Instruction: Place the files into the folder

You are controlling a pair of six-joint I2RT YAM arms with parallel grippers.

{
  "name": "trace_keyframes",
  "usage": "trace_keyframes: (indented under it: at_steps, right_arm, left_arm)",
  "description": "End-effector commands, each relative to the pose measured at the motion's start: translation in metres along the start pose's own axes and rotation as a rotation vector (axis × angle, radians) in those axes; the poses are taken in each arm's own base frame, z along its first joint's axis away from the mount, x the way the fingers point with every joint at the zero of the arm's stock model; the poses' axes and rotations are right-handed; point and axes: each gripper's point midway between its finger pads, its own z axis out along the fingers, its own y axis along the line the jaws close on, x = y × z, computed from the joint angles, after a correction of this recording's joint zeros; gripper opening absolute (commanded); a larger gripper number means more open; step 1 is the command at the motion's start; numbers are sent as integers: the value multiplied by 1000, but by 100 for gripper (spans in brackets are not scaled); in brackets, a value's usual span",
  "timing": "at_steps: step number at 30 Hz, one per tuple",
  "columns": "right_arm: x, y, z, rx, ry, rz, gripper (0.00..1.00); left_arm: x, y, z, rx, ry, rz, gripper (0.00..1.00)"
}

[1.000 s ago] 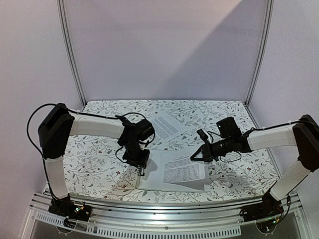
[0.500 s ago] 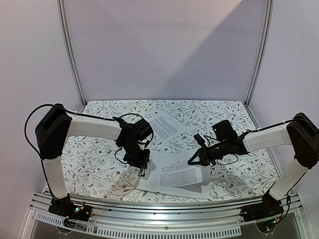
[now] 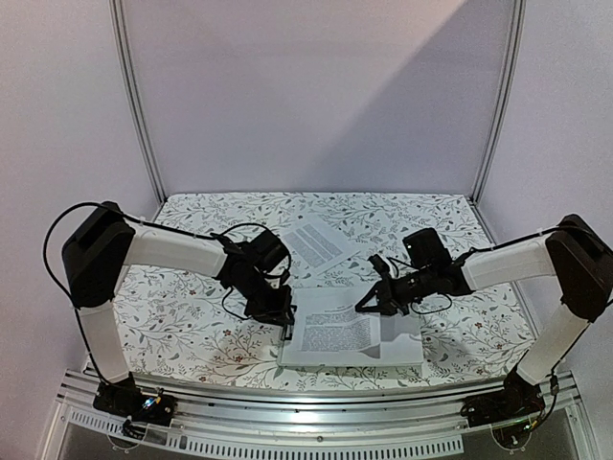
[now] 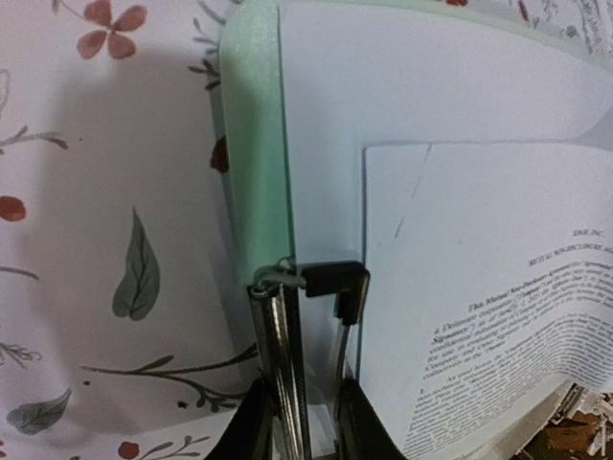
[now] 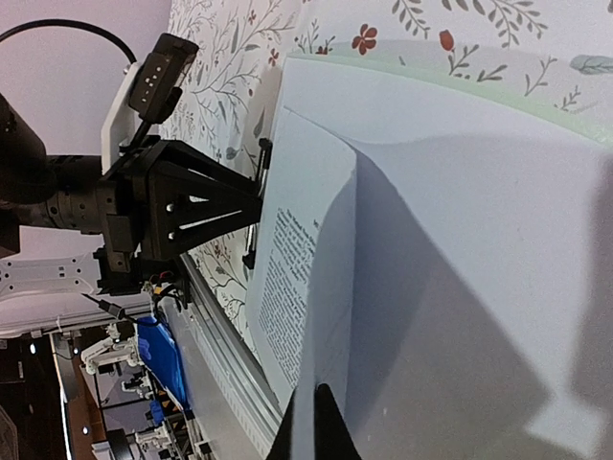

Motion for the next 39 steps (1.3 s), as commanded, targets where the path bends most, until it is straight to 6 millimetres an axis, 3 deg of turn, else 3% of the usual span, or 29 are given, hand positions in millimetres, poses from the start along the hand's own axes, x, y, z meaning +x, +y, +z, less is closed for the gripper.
trace_keyframes:
  at_steps: [1, 10, 21, 39]
  right_arm:
    - [-7, -3, 4, 30, -13, 18, 0]
    - [-7, -8, 1, 101, 8, 36, 0]
    - [25, -70, 7, 293, 109, 63, 0]
    - [13, -68, 8, 313, 86, 64, 0]
  left_arm:
    - [34, 34, 33, -71, 124, -68, 0]
    - [32, 43, 35, -94, 112, -82, 0]
    - [31, 56, 34, -96, 101, -104, 0]
    - [26, 54, 35, -84, 89, -107, 0]
